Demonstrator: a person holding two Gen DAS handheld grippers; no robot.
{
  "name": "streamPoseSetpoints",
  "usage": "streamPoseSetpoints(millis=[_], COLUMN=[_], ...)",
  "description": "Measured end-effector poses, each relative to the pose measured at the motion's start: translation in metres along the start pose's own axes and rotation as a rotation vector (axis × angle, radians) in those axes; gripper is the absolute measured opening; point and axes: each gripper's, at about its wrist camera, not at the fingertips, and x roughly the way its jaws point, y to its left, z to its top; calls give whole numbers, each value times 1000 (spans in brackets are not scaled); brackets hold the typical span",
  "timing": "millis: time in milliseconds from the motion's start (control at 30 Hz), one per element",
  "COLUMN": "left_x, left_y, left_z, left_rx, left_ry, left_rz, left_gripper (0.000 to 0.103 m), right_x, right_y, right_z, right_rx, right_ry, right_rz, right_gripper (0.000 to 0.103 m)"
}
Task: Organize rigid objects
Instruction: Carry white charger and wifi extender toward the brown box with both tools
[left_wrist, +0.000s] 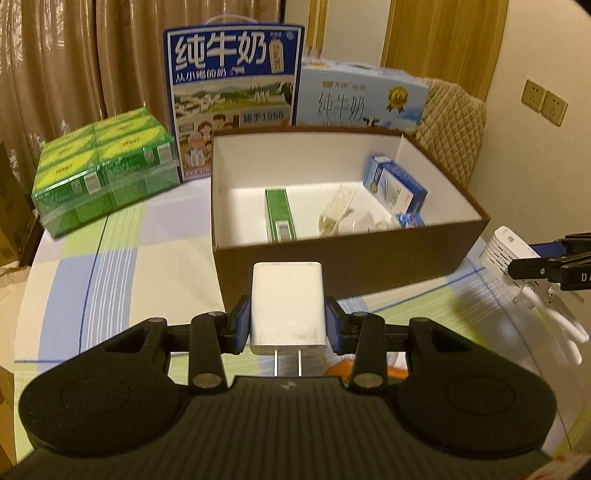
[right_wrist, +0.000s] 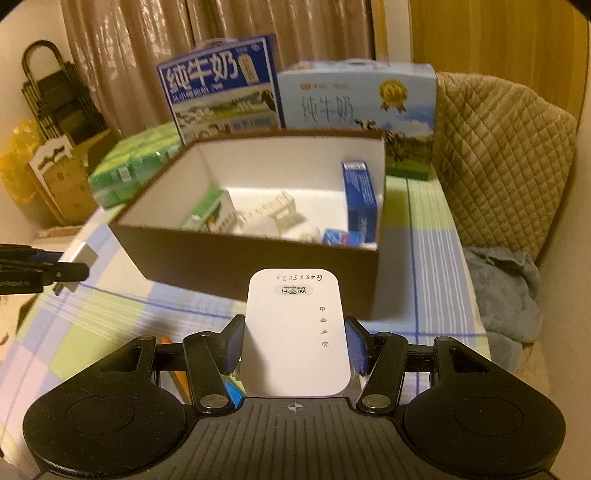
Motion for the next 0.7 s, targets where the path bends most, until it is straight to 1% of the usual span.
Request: streamPoseSetpoints(millis=[333, 467, 700], left_x=[1, 12, 46], left_y=[-1, -2, 0], left_z=[42, 62, 101], left_rx=[65, 86, 105], left_ry=[-75, -90, -83], left_rz=[7, 10, 19], left_gripper=[36, 36, 36], right_x=[-7, -2, 22], right_y=[10, 11, 6], right_z=[46, 69, 109], right_rx=[-4, -13, 0], right_ry=[-77, -111, -139], right_rz=[74, 75, 68], right_gripper=[53, 53, 53])
